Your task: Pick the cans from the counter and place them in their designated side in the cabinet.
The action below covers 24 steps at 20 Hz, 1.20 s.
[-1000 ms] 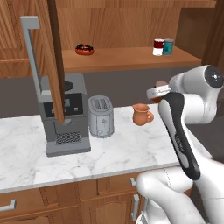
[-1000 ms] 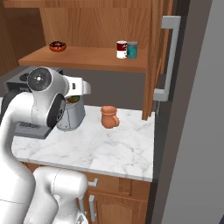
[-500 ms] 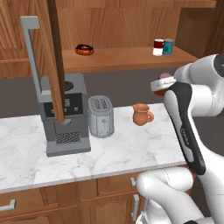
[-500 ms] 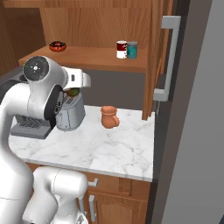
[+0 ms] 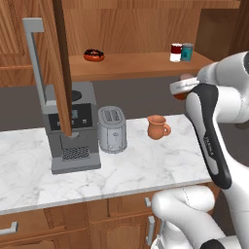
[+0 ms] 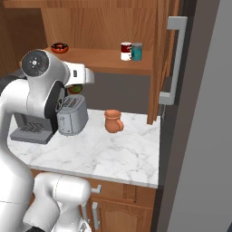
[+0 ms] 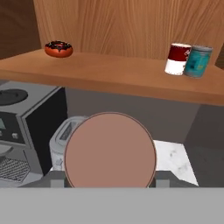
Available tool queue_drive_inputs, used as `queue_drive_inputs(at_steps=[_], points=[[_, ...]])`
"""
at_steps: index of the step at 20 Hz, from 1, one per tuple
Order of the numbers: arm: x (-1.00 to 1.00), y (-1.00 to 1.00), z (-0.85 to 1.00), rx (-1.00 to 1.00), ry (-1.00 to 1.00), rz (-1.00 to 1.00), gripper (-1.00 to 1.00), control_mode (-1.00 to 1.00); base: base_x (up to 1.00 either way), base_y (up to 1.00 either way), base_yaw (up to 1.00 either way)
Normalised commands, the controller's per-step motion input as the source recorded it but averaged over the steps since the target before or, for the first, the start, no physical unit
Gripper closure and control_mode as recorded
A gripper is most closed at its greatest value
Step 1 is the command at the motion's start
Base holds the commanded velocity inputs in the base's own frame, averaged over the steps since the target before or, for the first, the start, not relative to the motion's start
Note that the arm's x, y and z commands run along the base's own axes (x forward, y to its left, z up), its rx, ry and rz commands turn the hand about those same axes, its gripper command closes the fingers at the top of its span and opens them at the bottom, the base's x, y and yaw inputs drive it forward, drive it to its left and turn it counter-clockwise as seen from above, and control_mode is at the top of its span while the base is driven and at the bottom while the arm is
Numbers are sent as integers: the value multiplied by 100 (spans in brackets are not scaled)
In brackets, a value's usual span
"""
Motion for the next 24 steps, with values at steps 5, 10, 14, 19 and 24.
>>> queue_drive_inputs(at_steps=[5, 10, 14, 19, 24], points=[[2, -1, 15, 0, -7, 0, 100, -100, 0, 0, 0], [7, -2, 16, 0, -7, 0, 100, -100, 0, 0, 0], [16, -2, 13, 0, -4, 0, 100, -100, 0, 0, 0], [20, -3, 15, 0, -1, 0, 100, -100, 0, 0, 0], [26, -4, 12, 0, 0, 0, 100, -100, 0, 0, 0]])
